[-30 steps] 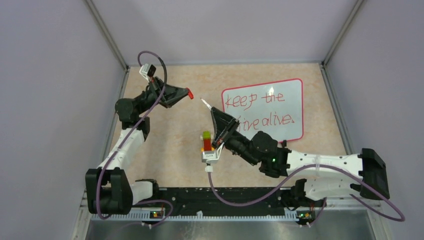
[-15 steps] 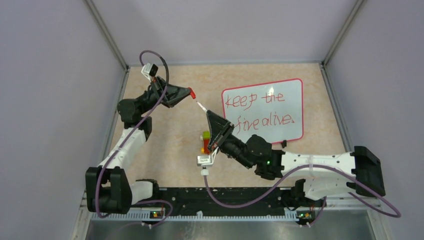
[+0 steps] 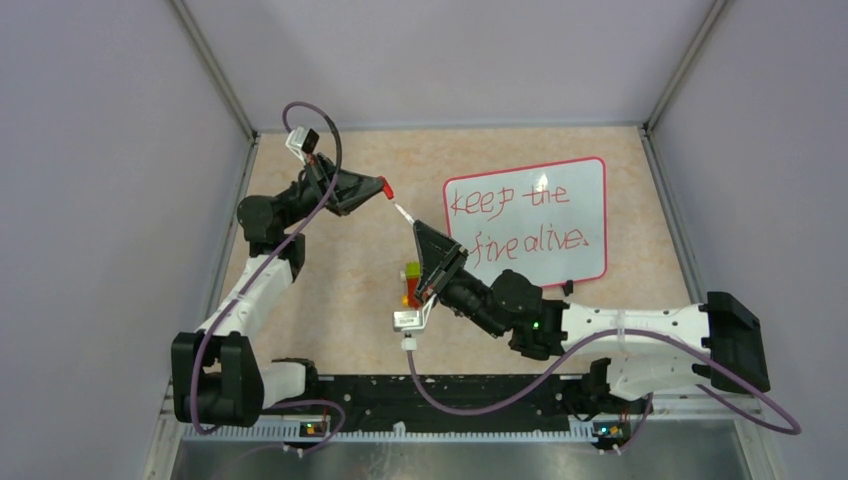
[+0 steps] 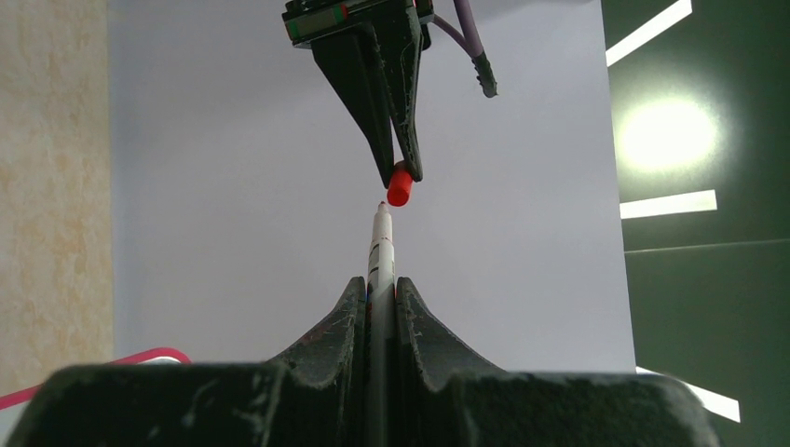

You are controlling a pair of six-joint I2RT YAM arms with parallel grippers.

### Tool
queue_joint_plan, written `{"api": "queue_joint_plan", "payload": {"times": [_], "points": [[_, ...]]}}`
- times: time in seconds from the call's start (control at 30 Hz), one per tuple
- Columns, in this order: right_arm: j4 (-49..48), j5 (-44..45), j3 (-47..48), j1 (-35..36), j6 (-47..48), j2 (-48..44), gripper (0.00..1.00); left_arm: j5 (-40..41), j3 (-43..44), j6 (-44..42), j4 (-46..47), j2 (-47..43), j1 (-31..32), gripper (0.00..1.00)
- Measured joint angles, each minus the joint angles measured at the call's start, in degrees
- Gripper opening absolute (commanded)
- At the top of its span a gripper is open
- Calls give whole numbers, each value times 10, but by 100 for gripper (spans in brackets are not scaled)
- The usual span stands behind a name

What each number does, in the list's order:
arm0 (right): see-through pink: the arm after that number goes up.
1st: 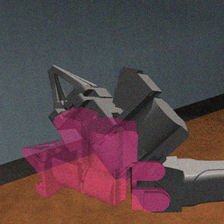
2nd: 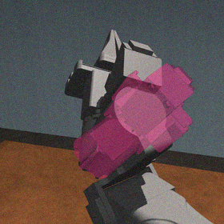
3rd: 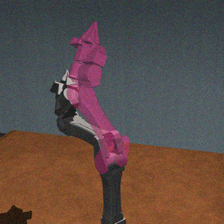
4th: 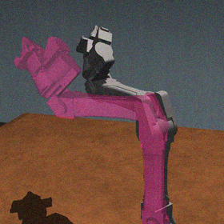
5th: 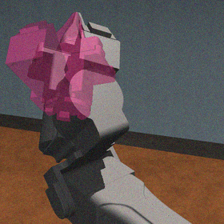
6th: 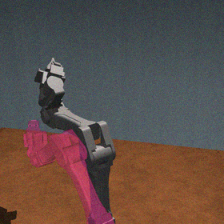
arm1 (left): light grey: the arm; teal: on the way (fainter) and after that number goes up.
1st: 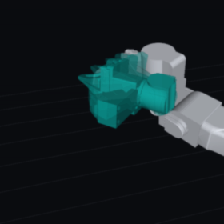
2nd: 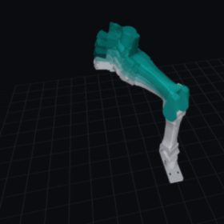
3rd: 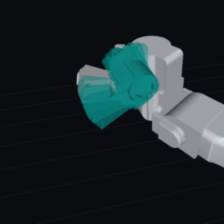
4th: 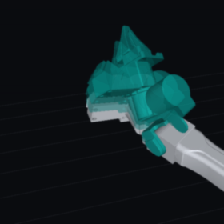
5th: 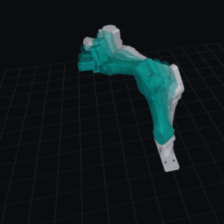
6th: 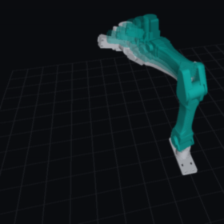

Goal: Write a sentence on the whiteboard
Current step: Close the whiteboard marker at the center of the board.

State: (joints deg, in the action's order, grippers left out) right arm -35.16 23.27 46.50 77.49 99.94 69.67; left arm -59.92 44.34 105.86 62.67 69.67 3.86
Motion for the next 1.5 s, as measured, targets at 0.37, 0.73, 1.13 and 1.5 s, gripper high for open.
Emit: {"api": "queue_joint_plan", "payload": {"times": [0.37,0.73,1.13,1.5], "points": [[0,6,0,0,2,0,0,-6,0,-14,-12,1,4,0],[0,11,0,0,6,0,0,-9,0,-28,-28,0,20,0],[-41,49,9,0,59,39,0,5,-4,-34,-44,0,40,0],[-160,153,30,5,158,134,0,48,-6,-66,-96,2,65,0]]}}
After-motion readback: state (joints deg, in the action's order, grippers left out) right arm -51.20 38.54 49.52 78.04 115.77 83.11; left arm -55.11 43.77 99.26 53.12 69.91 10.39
